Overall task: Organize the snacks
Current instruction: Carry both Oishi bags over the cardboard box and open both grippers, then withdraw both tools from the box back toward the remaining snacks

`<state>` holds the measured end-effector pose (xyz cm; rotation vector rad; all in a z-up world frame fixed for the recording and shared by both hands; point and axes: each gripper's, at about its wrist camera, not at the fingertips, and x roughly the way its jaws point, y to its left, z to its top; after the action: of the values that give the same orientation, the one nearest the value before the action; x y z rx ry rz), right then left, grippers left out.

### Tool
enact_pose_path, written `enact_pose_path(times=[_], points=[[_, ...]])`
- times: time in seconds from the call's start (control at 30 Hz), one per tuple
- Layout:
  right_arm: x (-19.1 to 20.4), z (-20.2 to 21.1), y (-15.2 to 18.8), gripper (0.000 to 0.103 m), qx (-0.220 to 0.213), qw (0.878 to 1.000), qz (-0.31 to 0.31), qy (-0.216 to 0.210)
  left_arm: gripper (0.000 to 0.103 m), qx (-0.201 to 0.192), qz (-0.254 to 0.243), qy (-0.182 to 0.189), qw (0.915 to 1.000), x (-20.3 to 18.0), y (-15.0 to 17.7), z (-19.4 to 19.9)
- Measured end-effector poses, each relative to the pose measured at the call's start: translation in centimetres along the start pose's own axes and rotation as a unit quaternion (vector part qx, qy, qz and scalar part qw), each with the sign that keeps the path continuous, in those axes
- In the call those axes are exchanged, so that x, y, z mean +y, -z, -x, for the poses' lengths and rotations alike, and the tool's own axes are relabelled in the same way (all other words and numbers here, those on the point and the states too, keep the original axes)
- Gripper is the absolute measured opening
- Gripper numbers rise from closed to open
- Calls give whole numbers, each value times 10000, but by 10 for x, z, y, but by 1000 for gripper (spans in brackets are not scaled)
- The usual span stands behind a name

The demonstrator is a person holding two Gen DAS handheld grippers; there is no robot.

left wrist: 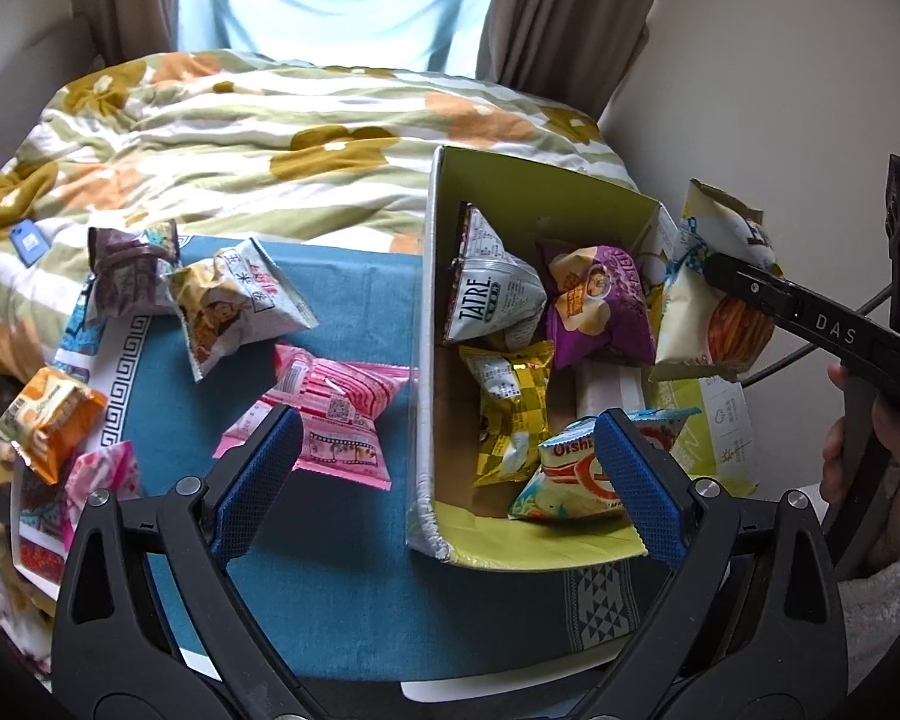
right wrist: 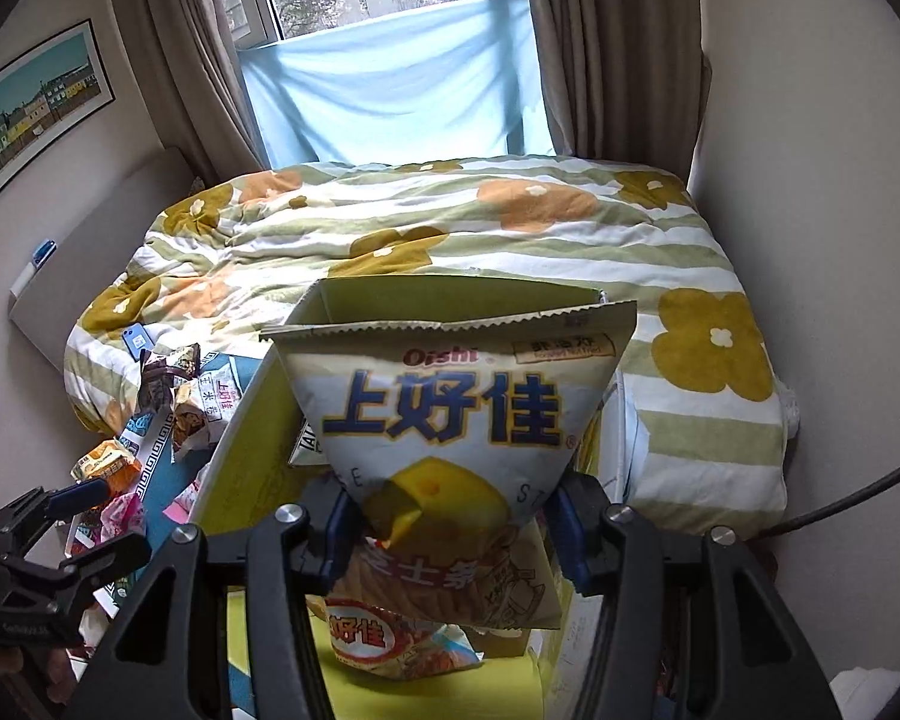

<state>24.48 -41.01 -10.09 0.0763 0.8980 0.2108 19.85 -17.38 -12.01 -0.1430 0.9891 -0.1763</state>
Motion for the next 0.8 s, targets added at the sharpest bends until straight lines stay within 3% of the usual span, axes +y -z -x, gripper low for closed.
enact_pose_path(times=[0.03,0.1,0.13,0.3,0.47,0.8], points=[[-1,-4,0,54,-5,10000,-24,-26,97,0,5,-28,10000,1,1,1],[0,-10,2,81,-50,9999,-73,-106,97,3,7,-91,10000,3,4,2],[0,-11,3,103,-93,9998,-83,-156,97,12,2,-122,9999,4,6,2],[4,-9,16,103,-250,9992,50,-292,97,56,13,-169,9998,7,14,2],[7,-6,23,103,-80,9996,128,-245,97,29,-51,-147,9999,7,13,8],[30,32,17,103,-356,9993,88,-82,97,-326,-333,-106,9989,22,11,52]])
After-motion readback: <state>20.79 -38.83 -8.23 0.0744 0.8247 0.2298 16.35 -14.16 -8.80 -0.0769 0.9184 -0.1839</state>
